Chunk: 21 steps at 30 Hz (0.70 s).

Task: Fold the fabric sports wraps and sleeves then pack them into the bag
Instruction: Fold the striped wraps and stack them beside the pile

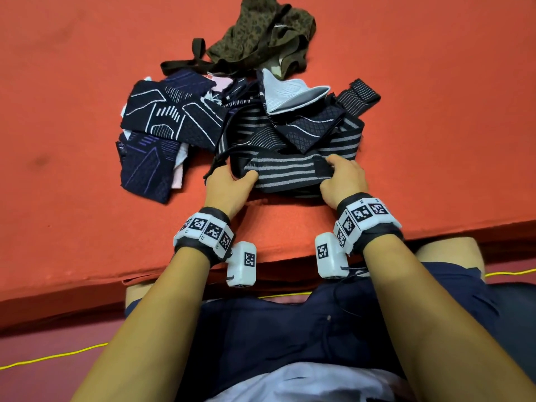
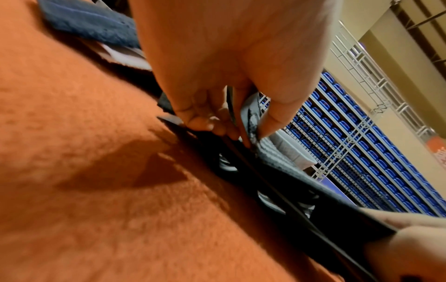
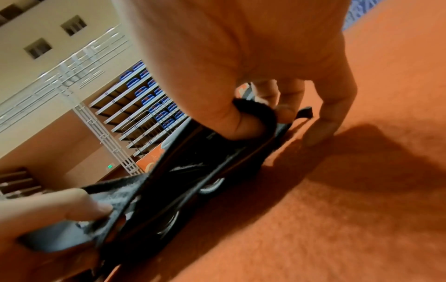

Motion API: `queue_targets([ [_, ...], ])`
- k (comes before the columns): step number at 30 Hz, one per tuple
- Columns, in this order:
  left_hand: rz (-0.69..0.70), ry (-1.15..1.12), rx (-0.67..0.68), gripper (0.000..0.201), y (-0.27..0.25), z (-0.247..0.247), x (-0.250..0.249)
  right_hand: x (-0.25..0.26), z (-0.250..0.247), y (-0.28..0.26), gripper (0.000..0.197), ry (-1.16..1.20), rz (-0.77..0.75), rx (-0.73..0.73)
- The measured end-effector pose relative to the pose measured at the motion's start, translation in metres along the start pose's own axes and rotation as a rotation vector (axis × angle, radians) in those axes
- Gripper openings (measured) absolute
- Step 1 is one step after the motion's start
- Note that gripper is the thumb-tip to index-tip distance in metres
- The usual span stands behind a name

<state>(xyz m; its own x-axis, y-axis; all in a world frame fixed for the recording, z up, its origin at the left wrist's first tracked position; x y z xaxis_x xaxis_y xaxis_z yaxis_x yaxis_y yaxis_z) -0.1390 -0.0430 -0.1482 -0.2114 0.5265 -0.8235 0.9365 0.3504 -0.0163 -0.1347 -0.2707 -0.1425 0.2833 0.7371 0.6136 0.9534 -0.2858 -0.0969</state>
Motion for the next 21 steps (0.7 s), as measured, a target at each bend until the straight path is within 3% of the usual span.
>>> queue_targets([
  [6,0.071,-0.034,0.014,0.018,0.000,-0.003,-0.008,-0.004,-0.012,0.004,0.047,-0.140,0.009,-0.003],
  [9,0.064,-0.021,0.037,0.021,0.005,0.001,-0.003,0.000,-0.014,0.006,0.062,-0.126,-0.023,0.110],
  [12,-0.064,-0.121,0.063,0.013,0.011,0.008,0.014,0.009,-0.017,0.004,0.086,-0.146,-0.060,0.255],
  [15,-0.140,-0.187,0.036,0.026,0.030,0.021,0.056,0.021,-0.015,0.000,0.098,-0.157,-0.105,0.329],
  [17,-0.165,-0.226,0.013,0.030,0.041,0.027,0.075,0.028,-0.009,-0.001,0.088,-0.134,-0.133,0.308],
  [21,-0.188,-0.282,-0.029,0.033,0.038,0.020,0.066,0.034,0.000,-0.001,0.037,-0.171,-0.164,0.242],
])
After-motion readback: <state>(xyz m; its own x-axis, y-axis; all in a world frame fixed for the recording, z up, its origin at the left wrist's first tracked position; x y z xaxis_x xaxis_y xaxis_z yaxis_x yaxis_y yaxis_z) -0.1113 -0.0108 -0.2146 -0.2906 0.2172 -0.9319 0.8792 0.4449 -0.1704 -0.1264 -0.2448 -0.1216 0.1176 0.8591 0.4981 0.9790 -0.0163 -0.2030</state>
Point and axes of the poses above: each hand's wrist, its own y-axis towards the middle knuckle, its own z-axis out of the palm, x = y × z, the point moved 2 cm from there along y, towards the middle knuckle, and after that the axes turned 8 degrees about -x, right-handed, at the moved point
